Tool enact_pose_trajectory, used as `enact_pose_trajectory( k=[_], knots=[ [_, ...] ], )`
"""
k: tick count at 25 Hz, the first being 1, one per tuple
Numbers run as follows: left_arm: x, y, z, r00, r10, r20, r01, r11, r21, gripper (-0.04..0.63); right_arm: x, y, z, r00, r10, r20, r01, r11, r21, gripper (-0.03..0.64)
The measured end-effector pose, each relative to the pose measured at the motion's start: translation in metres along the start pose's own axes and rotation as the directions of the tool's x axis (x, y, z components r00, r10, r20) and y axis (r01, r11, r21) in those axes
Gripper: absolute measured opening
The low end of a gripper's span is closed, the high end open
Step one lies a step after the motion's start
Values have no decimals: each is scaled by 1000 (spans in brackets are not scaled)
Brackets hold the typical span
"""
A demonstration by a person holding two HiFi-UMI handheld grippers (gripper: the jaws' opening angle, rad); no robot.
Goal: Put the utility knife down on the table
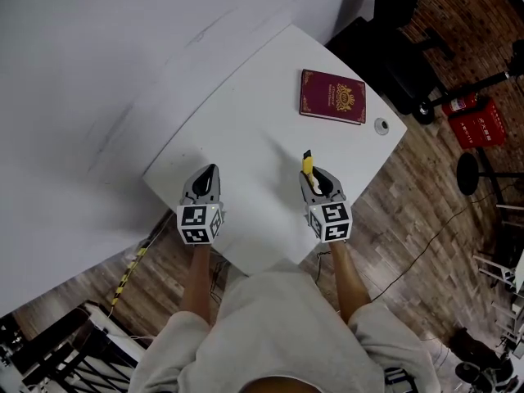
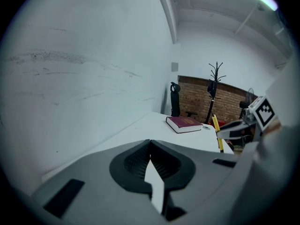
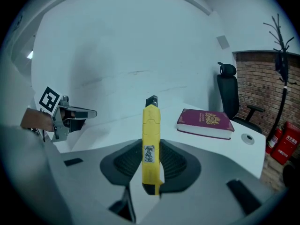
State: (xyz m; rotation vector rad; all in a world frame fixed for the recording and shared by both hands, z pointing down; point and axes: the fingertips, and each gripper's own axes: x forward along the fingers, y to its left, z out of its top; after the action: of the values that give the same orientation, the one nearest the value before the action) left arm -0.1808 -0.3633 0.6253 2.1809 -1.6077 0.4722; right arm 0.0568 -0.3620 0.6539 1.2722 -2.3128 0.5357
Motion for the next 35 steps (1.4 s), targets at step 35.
enact_pose_trajectory(
  k=[35],
  knots=[
    [6, 19, -31, 999, 28, -40, -31, 997, -69, 7, 107, 20, -21, 948, 80, -307, -254, 773, -582, 109]
  ],
)
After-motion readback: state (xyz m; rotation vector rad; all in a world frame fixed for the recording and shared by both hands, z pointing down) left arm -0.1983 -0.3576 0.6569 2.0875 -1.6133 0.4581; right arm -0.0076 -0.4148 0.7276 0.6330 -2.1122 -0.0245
